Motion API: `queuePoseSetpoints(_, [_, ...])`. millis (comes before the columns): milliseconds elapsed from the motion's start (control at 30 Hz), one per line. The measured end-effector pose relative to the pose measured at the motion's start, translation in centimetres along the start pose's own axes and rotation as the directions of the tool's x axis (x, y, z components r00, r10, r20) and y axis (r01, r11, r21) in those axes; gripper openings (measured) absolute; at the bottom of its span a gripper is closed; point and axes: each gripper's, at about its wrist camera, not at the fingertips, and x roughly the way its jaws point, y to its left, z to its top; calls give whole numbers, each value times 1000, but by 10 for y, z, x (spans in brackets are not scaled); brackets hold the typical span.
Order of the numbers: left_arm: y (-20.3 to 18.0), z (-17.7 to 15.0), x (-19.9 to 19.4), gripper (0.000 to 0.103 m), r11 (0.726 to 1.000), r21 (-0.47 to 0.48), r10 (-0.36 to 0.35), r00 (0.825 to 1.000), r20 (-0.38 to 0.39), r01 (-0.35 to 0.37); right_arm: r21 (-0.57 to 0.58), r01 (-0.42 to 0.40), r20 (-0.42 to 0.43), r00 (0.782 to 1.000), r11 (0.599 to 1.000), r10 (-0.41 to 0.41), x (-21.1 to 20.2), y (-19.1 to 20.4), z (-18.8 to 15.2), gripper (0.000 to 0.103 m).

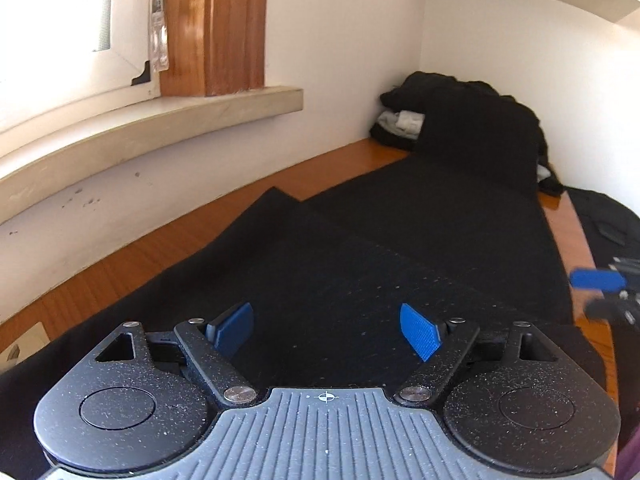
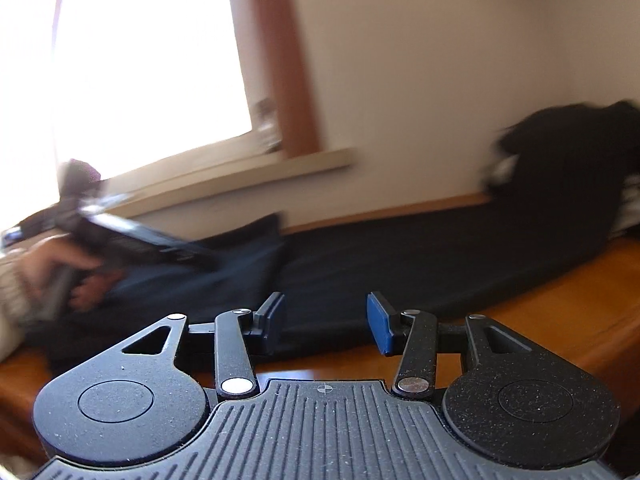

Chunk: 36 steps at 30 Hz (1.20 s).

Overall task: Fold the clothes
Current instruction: 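Press the trousers with the open right tool near the folded stack, then pinch the trouser cloth with the left tool while the right tool closes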

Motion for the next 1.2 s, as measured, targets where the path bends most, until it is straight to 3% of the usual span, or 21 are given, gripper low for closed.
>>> queuePoseSetpoints(167, [0,-2,-18,84,999,1,-32,996,78,32,-32,-126,-88,989,992,122,7,26,4,49])
queuePoseSetpoints(267, [-4,-1,-29,85,998,21,-54,993,107,52,-36,-120,-135,984,992,114,10,32,7,56])
queuePoseSetpoints(400, [-15,-3,-39,85,996,69,-60,991,119,53,7,-151,-149,977,989,150,12,36,4,56])
queuePoseSetpoints(533, [-24,-7,-47,85,991,93,-110,987,115,100,62,-152,-171,972,986,161,16,35,4,56])
queuePoseSetpoints(600, [-28,-8,-51,85,987,104,-137,984,112,125,116,-162,-168,969,980,180,17,30,7,49])
queuePoseSetpoints(667, [-31,-10,-54,85,982,115,-164,981,109,151,154,-163,-166,968,975,188,23,27,10,22])
queuePoseSetpoints(733, [-35,-12,-58,85,976,126,-190,976,105,177,206,-179,-148,966,962,212,28,22,14,17])
queuePoseSetpoints(933, [-47,-17,-70,86,954,159,-269,959,92,253,246,-201,-92,969,948,230,42,26,38,13])
queuePoseSetpoints(1200, [-62,-22,-63,87,933,174,-324,946,32,313,182,-221,-81,968,958,239,81,55,73,9])
